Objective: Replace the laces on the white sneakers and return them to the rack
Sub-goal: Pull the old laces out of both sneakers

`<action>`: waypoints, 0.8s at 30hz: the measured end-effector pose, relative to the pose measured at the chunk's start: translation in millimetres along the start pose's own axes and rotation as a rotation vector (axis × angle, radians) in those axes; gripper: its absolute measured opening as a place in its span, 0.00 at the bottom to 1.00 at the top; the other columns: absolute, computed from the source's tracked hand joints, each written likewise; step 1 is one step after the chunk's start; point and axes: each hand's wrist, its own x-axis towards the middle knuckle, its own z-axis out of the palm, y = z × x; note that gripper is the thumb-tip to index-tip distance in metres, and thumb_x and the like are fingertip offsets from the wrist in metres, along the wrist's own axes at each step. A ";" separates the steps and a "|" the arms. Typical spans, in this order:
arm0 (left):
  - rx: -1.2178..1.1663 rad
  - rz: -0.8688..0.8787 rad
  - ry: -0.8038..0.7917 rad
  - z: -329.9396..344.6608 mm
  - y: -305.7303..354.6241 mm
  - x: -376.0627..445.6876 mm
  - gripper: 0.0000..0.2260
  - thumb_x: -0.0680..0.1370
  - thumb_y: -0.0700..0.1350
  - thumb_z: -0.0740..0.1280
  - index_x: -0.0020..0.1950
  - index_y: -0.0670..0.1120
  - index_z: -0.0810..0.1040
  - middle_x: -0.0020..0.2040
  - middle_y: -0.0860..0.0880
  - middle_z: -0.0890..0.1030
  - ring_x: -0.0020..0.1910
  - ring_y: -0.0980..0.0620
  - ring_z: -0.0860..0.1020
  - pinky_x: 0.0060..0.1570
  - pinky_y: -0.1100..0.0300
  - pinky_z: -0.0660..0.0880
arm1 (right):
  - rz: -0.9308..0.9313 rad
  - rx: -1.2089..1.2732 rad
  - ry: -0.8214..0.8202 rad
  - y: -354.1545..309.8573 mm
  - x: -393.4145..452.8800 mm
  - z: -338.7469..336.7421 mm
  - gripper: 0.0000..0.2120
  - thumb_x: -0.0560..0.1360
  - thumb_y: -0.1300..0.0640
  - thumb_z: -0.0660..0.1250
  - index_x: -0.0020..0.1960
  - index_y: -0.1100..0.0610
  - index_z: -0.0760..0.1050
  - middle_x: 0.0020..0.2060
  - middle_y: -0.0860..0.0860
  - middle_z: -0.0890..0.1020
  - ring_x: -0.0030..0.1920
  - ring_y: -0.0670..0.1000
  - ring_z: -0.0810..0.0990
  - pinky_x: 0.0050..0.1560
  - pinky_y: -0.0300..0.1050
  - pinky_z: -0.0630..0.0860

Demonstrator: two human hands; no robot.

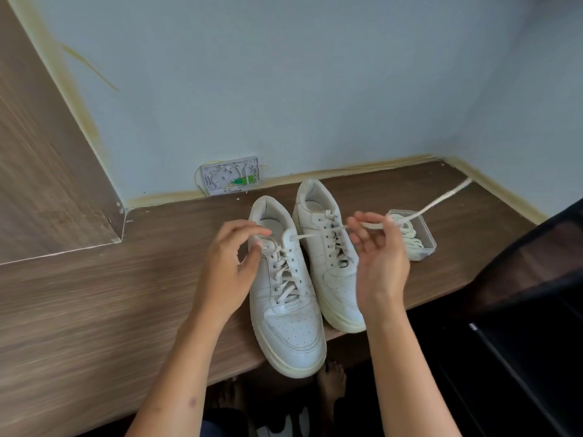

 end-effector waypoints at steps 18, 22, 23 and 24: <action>0.553 0.185 0.028 9.7 9.2 3.0 0.04 0.75 0.44 0.72 0.47 0.52 0.84 0.56 0.54 0.78 0.51 0.48 0.76 0.54 0.49 0.68 | -0.347 -1.059 -0.318 42.9 -52.2 0.5 0.12 0.76 0.53 0.70 0.59 0.52 0.76 0.50 0.43 0.78 0.51 0.40 0.76 0.51 0.31 0.73; 0.475 0.170 0.068 12.0 13.4 0.6 0.05 0.75 0.40 0.69 0.46 0.49 0.83 0.52 0.54 0.78 0.45 0.50 0.78 0.42 0.55 0.73 | -0.433 -1.214 -0.415 56.8 -72.6 -0.7 0.26 0.77 0.48 0.67 0.72 0.55 0.67 0.66 0.47 0.71 0.66 0.45 0.69 0.65 0.31 0.64; 0.451 0.147 0.064 12.5 14.8 -0.1 0.06 0.76 0.41 0.67 0.46 0.49 0.82 0.53 0.54 0.77 0.45 0.51 0.78 0.37 0.56 0.73 | -0.433 -1.248 -0.457 60.5 -75.9 -1.0 0.31 0.78 0.47 0.66 0.76 0.57 0.61 0.72 0.49 0.66 0.72 0.46 0.63 0.70 0.31 0.57; 0.427 0.119 0.059 13.1 15.0 -0.7 0.06 0.76 0.41 0.65 0.47 0.49 0.81 0.54 0.54 0.76 0.46 0.52 0.78 0.33 0.57 0.74 | -0.434 -1.297 -0.498 64.1 -78.8 -1.5 0.34 0.79 0.46 0.64 0.78 0.58 0.55 0.77 0.50 0.59 0.77 0.46 0.55 0.73 0.33 0.51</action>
